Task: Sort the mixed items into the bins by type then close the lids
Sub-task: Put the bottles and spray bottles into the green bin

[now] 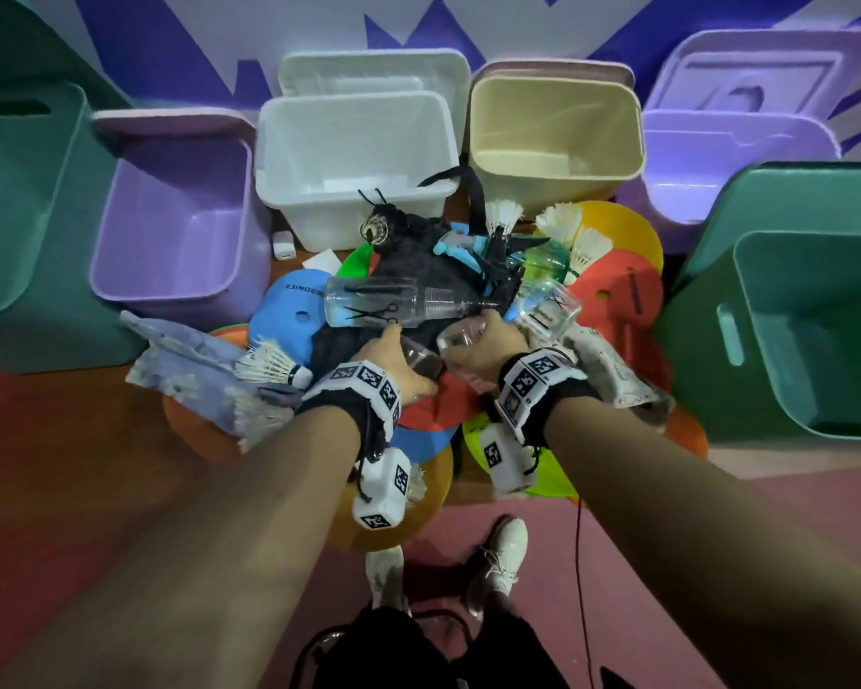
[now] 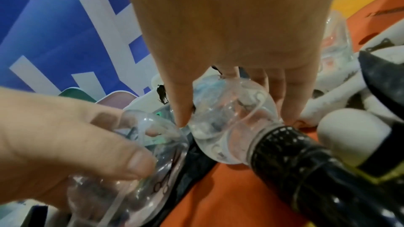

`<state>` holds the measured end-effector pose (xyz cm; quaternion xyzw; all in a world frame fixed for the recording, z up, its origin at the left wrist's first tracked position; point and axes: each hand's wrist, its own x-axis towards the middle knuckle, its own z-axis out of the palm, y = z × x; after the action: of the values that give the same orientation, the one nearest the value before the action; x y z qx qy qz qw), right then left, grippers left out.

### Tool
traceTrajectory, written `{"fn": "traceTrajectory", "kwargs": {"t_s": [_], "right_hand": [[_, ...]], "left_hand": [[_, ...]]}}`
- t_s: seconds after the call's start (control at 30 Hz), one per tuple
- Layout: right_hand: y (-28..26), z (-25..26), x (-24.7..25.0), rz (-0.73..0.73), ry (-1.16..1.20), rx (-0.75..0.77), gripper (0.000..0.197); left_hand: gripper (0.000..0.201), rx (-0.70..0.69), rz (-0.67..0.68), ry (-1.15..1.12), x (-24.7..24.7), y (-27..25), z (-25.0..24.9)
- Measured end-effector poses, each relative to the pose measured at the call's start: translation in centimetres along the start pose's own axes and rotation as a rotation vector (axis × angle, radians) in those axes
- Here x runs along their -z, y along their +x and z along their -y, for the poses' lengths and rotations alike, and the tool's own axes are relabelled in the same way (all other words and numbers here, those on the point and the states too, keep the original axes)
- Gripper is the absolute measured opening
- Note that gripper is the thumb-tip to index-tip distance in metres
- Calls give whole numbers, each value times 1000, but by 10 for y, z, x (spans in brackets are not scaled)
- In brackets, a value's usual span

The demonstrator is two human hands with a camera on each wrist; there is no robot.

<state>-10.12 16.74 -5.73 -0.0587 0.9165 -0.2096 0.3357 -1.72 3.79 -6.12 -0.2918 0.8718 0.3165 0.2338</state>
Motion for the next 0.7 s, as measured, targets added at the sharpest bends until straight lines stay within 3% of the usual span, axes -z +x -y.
{"fn": "traceTrajectory", "kwargs": {"t_s": [0.1, 0.4, 0.57, 0.7], "right_hand": [[-1, -5, 10, 3, 45, 55, 55], [-29, -12, 80, -14, 266, 264, 66], [-48, 4, 151, -142, 430, 406, 70], [-64, 1, 207, -260, 506, 414, 64]], "left_hand": [[79, 44, -76, -51, 2, -7, -6], [55, -22, -276, -281, 62, -32, -60], [72, -138, -379, -357, 97, -48, -113], [82, -268, -418, -411, 116, -54, -160]]}}
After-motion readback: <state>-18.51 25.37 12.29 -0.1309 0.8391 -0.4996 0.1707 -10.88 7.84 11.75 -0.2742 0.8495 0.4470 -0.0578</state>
